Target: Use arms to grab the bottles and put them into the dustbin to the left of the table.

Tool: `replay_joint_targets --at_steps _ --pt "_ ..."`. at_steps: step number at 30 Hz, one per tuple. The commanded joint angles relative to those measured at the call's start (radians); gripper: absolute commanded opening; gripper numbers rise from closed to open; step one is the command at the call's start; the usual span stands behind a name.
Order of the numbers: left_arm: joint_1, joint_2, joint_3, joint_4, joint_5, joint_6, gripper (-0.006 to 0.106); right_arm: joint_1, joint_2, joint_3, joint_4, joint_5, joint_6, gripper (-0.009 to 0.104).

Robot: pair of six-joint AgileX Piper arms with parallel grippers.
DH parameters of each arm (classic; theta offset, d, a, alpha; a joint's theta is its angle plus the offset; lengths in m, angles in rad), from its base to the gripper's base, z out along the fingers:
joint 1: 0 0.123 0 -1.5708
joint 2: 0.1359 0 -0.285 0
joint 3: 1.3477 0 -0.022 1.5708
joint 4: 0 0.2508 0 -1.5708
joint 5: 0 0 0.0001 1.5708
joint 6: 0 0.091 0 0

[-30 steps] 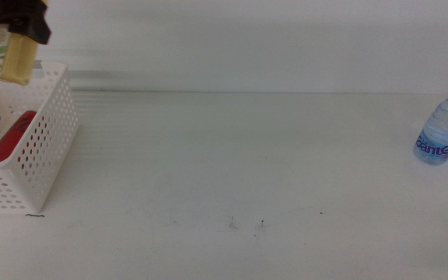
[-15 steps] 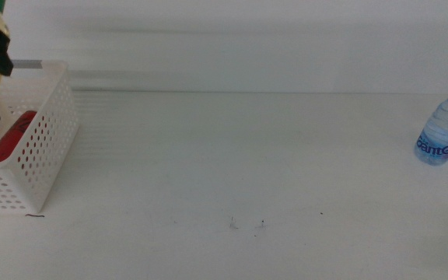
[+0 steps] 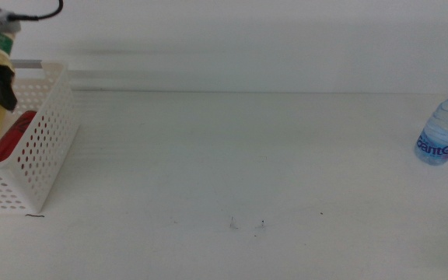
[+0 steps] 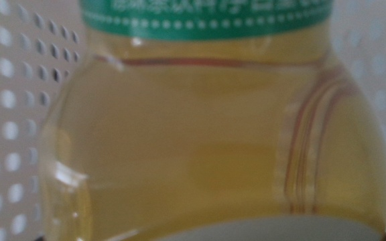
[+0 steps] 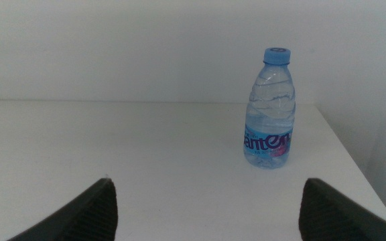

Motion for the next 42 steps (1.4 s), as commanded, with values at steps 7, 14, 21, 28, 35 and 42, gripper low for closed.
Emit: replay_joint_targets --at_steps 7,14,21,28,35,42 --pt "0.001 0.026 -0.016 -0.020 -0.001 0.003 0.029 0.001 -0.005 0.003 -0.008 -0.010 -0.004 0.093" --pt "-0.005 -0.024 -0.024 -0.013 0.004 0.003 0.094 0.001 -0.005 0.003 -0.008 -0.010 -0.004 0.093" --pt "-0.040 -0.143 -0.024 0.021 0.023 -0.073 0.094 0.001 -0.005 0.003 -0.008 -0.010 -0.004 0.093" --pt "-0.114 -0.272 -0.024 -0.105 0.028 -0.102 0.094 0.001 -0.005 0.003 -0.008 -0.010 -0.004 0.093" --pt "-0.245 -0.408 0.036 -0.170 0.003 -0.100 0.094 0.001 -0.005 0.003 -0.008 -0.010 -0.004 0.093" --pt "-0.361 -0.551 0.162 -0.280 -0.103 0.043 0.094 0.001 -0.005 0.003 -0.008 -0.010 -0.004 0.093"
